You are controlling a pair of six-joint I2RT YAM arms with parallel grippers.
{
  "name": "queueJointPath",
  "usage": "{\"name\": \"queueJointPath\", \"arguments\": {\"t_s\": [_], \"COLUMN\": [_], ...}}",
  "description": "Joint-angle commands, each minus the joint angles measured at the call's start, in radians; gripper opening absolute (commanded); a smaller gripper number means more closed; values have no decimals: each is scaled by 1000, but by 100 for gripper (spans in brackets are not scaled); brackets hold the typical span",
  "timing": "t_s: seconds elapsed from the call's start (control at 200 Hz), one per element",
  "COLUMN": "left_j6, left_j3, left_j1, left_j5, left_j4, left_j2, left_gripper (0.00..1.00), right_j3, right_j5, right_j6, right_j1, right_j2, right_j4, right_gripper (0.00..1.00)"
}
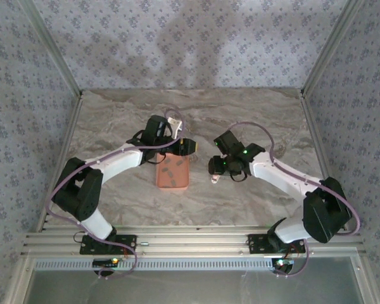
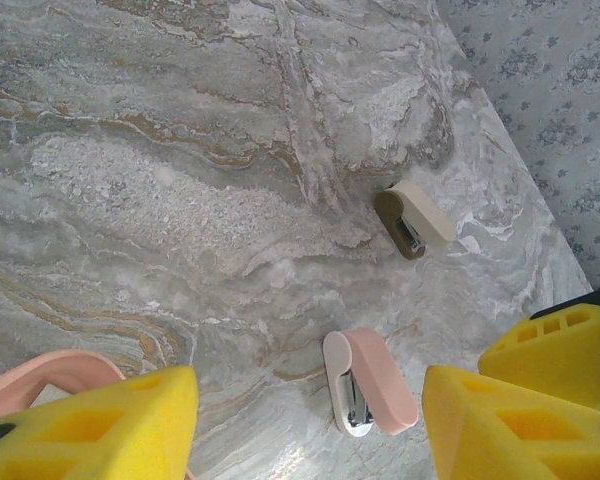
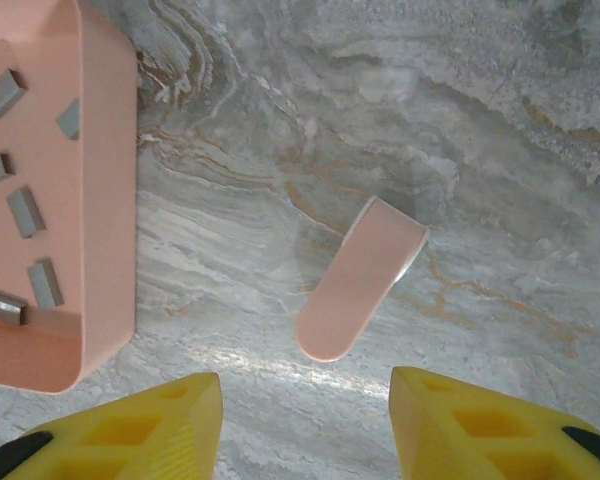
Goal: Load the staples into the stapler
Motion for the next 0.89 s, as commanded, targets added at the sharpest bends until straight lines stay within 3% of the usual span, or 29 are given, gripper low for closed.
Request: {"name": "queueJointPath", "arguments": {"t_s": [0.0, 0.11, 0.36, 0.65, 0.89], "left_j6": [8, 8, 0, 8, 22], "left_j3": [-17, -25, -36, -25, -5], "left_j1": [4, 3, 4, 5, 4], "left_j5": [5, 14, 36, 42, 96], "left_j4": [21, 35, 70, 78, 106], "left_j2": [-1, 20, 56, 90, 131], "left_gripper": [61, 61, 61, 61, 61], "right_j3": [-51, -124, -145, -133, -160], "right_j5": [-66, -164, -128, -163, -115], "right_j6": [29, 104, 135, 133, 142], "right_j1": [-3, -9, -21, -48, -78], "right_j2": [-2, -4, 38, 109, 59], "right_j4": [-1, 121, 155, 218, 283], "right_gripper": [49, 49, 54, 47, 32]}}
